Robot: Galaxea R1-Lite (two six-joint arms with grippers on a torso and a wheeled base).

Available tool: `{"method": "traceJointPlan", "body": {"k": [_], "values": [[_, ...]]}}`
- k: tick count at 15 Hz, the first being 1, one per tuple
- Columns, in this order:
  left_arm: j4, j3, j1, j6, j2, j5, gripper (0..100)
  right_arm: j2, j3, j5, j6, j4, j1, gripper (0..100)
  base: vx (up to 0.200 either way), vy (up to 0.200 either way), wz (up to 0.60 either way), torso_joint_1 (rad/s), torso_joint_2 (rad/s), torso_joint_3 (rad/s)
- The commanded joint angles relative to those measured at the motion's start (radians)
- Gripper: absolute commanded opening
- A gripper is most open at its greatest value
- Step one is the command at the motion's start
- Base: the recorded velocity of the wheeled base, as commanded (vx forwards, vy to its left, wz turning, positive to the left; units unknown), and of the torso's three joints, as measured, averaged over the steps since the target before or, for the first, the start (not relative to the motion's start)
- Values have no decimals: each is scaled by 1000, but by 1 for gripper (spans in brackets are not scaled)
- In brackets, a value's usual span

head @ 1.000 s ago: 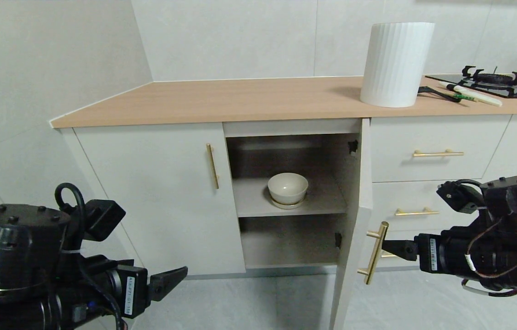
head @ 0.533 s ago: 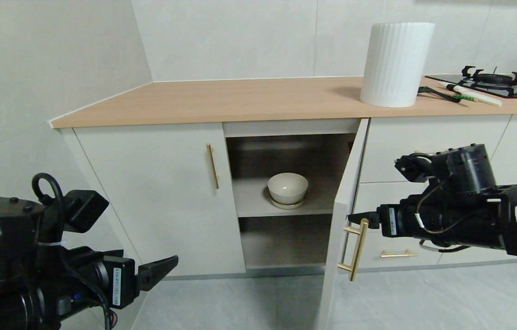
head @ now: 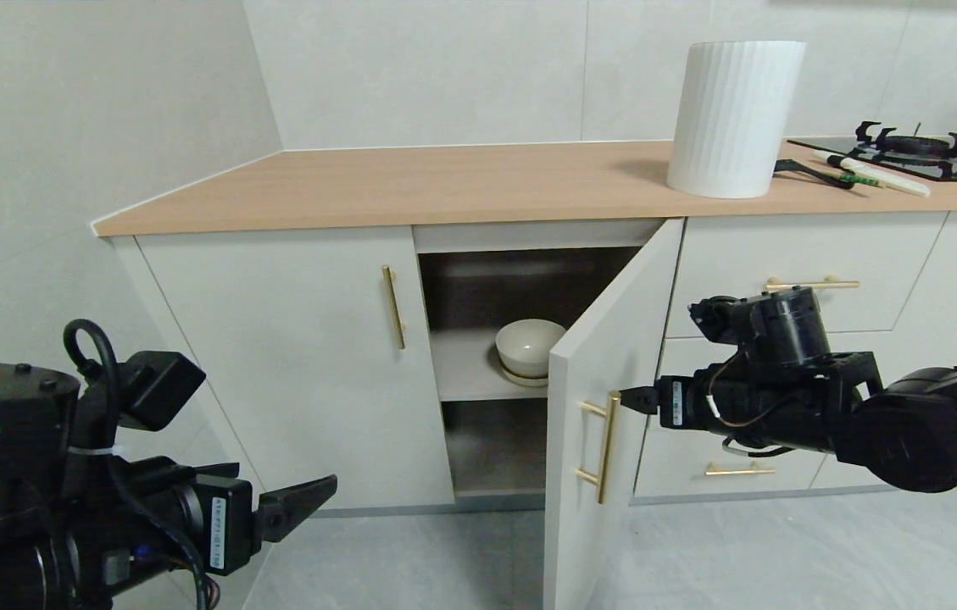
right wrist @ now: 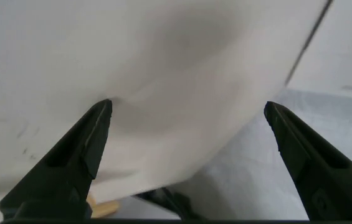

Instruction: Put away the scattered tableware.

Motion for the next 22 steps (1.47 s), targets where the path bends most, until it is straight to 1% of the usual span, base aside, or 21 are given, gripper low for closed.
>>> {"method": "traceJointPlan", "body": {"k": [1,2,4,5,6,7,9,11,19,20,22], "values": [[-1,0,0,-1,-2,1,100,52,-9,-29,2,-4,13,100,0,0,0,0,0,0],[1,0,0,2,-2,2,100,70,-9,-47,6,-29,13,100,0,0,0,0,0,0],[1,3,0,6,2,2,100,100,-9,-52,33,-102,20,100,0,0,0,0,0,0],[4,5,0,6,5,2,100,120,-8,-57,50,-164,20,100,0,0,0,0,0,0],[4,5,0,6,5,2,100,133,-9,-60,52,-182,21,100,0,0,0,0,0,0],[5,5,0,6,5,2,100,138,-11,-60,53,-187,23,100,0,0,0,0,0,0],[5,7,0,6,5,2,100,141,-22,-60,67,-187,35,100,200,0,0,5,0,2],[5,5,0,6,6,1,100,146,-39,-63,110,-187,37,100,200,0,0,-5,-2,7],[4,10,0,12,11,2,100,155,-51,-66,125,-196,37,100,0,0,0,0,0,0],[4,10,0,12,11,2,100,164,-69,-80,144,-199,37,100,0,0,0,0,0,0],[4,10,0,12,8,4,100,215,-147,-158,206,-197,35,100,0,0,0,0,0,0]]}}
